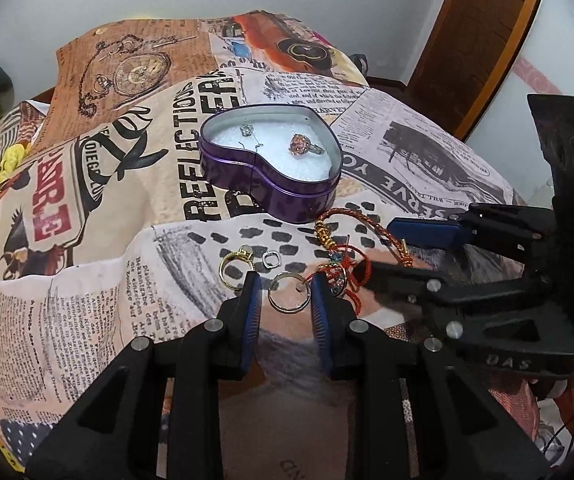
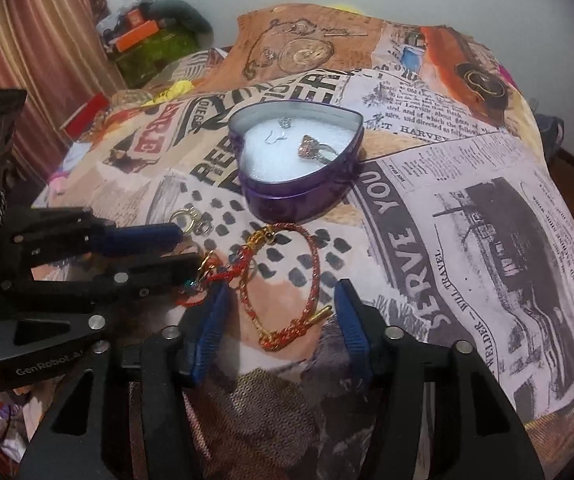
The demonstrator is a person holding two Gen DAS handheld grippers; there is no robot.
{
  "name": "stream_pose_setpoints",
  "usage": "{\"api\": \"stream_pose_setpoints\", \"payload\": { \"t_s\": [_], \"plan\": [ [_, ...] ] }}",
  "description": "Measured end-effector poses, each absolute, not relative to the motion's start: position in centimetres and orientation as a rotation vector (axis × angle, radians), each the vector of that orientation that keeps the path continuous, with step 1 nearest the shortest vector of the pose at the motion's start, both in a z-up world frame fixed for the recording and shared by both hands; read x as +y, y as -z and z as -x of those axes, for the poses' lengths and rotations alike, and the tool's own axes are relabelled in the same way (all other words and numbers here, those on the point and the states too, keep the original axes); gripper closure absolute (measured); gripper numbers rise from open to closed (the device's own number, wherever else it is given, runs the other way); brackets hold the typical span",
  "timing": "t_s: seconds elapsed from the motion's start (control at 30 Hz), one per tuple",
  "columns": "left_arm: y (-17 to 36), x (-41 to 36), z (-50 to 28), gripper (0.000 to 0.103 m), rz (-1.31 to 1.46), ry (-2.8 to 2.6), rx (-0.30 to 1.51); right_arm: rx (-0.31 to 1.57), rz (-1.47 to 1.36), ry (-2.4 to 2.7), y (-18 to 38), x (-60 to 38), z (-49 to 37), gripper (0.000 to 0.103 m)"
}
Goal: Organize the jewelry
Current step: 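Grasp the red-gold braided bracelet with the right tool while the left grasps a silver ring, then carry the bracelet and ring over the heart tin with both tools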
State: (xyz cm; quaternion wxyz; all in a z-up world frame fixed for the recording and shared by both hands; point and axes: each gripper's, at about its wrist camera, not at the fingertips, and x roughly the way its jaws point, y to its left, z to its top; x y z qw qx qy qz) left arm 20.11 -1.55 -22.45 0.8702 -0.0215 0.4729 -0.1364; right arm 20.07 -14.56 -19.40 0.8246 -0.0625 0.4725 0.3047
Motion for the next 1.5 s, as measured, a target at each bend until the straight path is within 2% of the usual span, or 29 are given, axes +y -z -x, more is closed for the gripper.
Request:
{"api": "stream_pose_setpoints", "payload": {
  "t_s": [0.2, 0.37, 0.7, 1.5],
  "plan": [
    [22.4, -1.3, -19.9, 0.082, 0.053, 0.278, 0.981, 0.986, 0.158, -0.636, 19.6, -14.4, -20.2, 0.083],
    [22.1, -1.5, -19.6, 0.082, 0.039, 0.269, 0.973, 0.99, 0.127, -0.621, 19.6, -15.2, -20.5, 0.095],
    [20.6, -0.9, -18.3, 0.082, 0.044, 0.25, 0.941, 0.968, 0.075, -0.592, 18.3, -16.3, -19.9, 0.097],
    [14.8, 0.4, -16.7, 0.082, 0.047, 0.221, 0.789, 0.781, 0.083, -0.55, 12.3, -17.2, -18.4, 0.098]
  ]
}}
